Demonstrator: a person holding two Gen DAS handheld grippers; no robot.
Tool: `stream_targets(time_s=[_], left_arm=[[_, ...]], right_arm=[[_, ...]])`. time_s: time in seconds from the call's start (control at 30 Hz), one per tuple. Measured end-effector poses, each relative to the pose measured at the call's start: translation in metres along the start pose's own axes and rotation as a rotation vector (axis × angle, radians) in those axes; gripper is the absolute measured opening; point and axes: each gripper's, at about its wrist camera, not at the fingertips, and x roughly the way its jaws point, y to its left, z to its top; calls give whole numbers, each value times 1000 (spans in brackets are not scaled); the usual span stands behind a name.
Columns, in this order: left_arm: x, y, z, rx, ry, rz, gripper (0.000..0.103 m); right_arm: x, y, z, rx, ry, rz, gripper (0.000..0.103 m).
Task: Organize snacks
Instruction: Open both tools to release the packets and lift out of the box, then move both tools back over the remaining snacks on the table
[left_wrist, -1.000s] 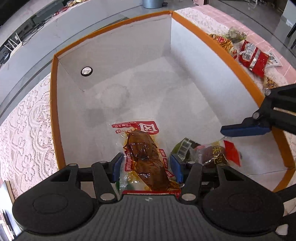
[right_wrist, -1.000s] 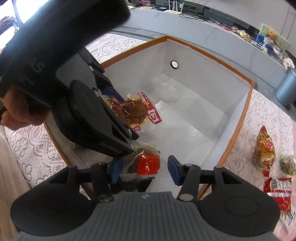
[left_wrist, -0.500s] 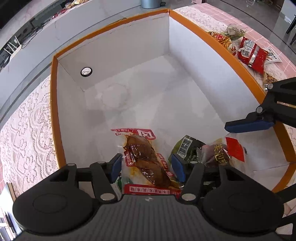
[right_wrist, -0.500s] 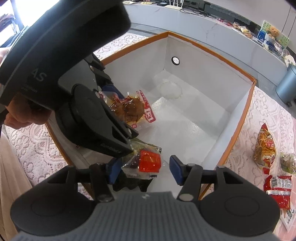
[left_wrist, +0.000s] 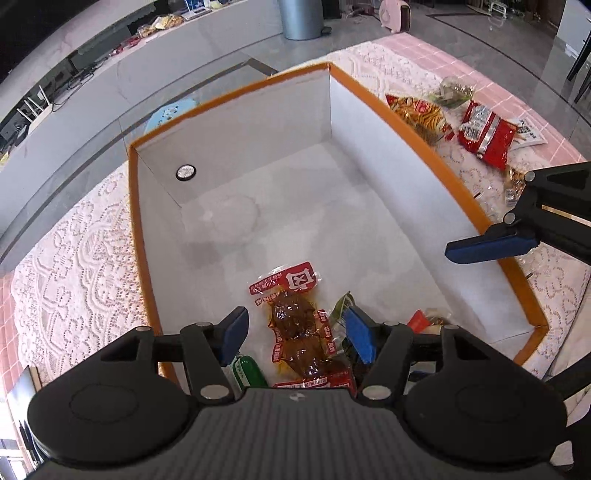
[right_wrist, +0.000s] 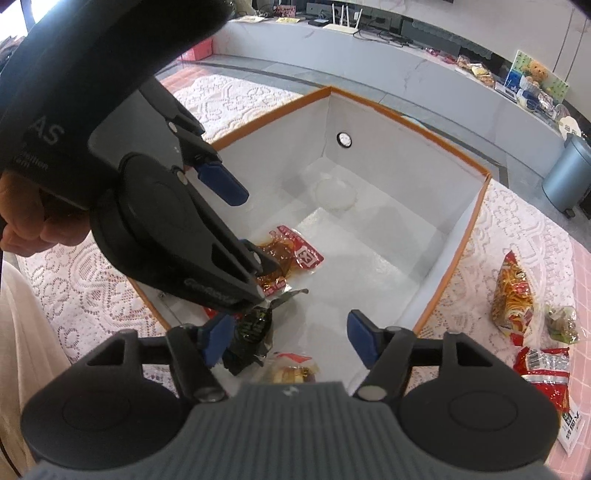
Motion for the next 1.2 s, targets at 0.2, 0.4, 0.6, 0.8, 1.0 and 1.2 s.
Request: stream_targets(time_s=[0.2,0.4,0.6,0.8,1.0,1.2], left_arm=[[-22,-7,0,-17,-52,22,71],[-51,-18,-2,-54,-154,36,71],[-74,-40,-2,-75,-253,95,71],[-98,-64,-5,-81,-360,161,71],[-113,-100,-5,-84,-442,161,71],[-114,-135,-7,-112,-470,98,71]], right_arm=[[-20,-7,-6,64,-57,-6,69],[-48,-19,-20,162,-155,-33,70],[-78,-38,-43,285,-263,-82,70],[-107,-55,-76,397,-381,-165,70],[-131,-71,-113,500,-451,-233,70],[-152,-82,-146,559,-492,-301,70]])
